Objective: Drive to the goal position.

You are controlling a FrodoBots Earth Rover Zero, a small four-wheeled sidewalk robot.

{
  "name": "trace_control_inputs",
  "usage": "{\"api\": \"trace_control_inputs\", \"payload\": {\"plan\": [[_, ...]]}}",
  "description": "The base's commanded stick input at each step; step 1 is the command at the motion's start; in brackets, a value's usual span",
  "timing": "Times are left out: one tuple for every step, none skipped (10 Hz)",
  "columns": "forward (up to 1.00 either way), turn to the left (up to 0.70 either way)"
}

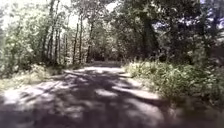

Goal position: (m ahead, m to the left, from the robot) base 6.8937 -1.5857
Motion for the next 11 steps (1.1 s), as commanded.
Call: {"api": "trace_control_inputs", "payload": {"plan": [[0.45, -0.02], [0.45, -0.16], [0.45, -0.27], [0.45, -0.27], [0.45, -0.27], [0.45, -0.27], [0.45, -0.27], [0.45, -0.03], [0.45, 0.0], [0.45, 0.0], [0.45, 0.0]]}}
